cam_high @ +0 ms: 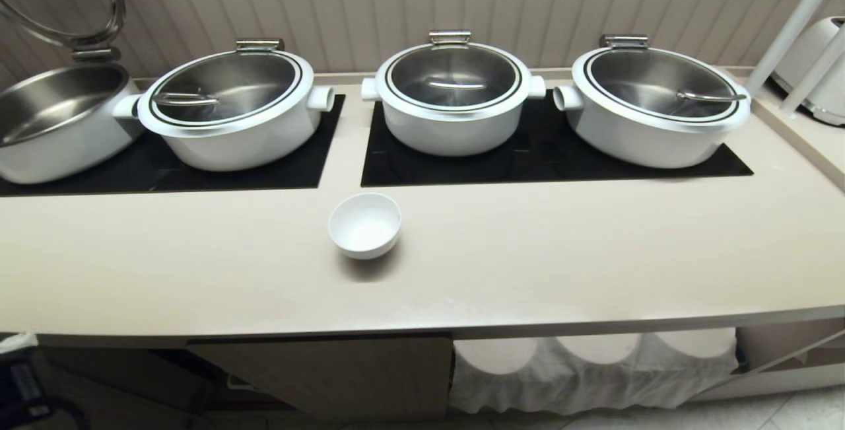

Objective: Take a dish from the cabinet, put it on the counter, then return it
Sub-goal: Pick up the bowl from the table

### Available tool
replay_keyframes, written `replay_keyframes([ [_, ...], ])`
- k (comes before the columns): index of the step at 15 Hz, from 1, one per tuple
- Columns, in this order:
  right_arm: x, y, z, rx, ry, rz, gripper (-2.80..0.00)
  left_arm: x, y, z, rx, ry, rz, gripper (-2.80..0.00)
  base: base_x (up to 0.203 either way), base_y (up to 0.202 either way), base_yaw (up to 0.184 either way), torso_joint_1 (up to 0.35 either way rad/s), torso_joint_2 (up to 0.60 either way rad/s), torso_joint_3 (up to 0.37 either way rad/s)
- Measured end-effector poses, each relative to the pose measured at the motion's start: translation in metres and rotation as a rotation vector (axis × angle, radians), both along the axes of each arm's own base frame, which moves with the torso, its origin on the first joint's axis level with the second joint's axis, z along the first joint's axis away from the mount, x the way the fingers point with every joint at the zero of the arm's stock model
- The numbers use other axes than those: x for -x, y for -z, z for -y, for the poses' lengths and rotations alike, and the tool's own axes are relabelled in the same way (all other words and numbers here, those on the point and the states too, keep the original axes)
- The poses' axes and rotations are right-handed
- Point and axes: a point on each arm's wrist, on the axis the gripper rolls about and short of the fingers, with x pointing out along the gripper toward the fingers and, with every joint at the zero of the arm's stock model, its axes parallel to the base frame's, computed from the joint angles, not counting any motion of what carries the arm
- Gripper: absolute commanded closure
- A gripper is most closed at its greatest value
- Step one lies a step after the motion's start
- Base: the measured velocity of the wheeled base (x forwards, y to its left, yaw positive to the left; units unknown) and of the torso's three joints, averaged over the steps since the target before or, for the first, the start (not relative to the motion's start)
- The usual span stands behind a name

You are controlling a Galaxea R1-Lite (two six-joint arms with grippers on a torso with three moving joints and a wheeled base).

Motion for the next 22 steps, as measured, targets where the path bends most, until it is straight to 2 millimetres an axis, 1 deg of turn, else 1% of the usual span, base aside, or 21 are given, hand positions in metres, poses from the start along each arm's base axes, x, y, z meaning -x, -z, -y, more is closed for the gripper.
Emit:
replay_keyframes([
  [3, 0.000, 0.000, 0.000, 0.000, 0.000, 0.000, 0.00, 0.024, 0.010, -0.014, -0.053, 0.056, 0.047, 0.00, 0.000, 0.000, 0.000, 0.000, 0.00, 0.000],
  [6, 0.000, 0.000, 0.000, 0.000, 0.000, 0.000, 0.00, 0.046, 0.020, -0.020, -0.054, 0.165, 0.125, 0.00, 0.000, 0.000, 0.000, 0.000, 0.00, 0.000],
  [8, 0.000, 0.000, 0.000, 0.000, 0.000, 0.000, 0.00, 0.060, 0.032, -0.021, -0.046, 0.205, 0.169, 0.00, 0.000, 0.000, 0.000, 0.000, 0.00, 0.000],
  [11, 0.000, 0.000, 0.000, -0.001, 0.000, 0.000, 0.00, 0.074, 0.056, -0.020, -0.059, 0.218, 0.208, 0.00, 0.000, 0.000, 0.000, 0.000, 0.00, 0.000],
  [13, 0.000, 0.000, 0.000, 0.000, 0.000, 0.000, 0.00, 0.080, 0.075, -0.020, -0.116, 0.227, 0.200, 0.00, 0.000, 0.000, 0.000, 0.000, 0.00, 0.000],
  [14, 0.000, 0.000, 0.000, 0.000, 0.000, 0.000, 0.00, 0.083, 0.079, -0.019, -0.128, 0.237, 0.212, 0.00, 0.000, 0.000, 0.000, 0.000, 0.00, 0.000],
  [18, 0.000, 0.000, 0.000, 0.000, 0.000, 0.000, 0.00, 0.094, 0.090, -0.016, -0.104, 0.379, 0.300, 0.00, 0.000, 0.000, 0.000, 0.000, 0.00, 0.000],
  [22, 0.000, 0.000, 0.000, 0.000, 0.000, 0.000, 0.00, 0.095, 0.098, -0.014, -0.063, 0.459, 0.325, 0.00, 0.000, 0.000, 0.000, 0.000, 0.00, 0.000],
])
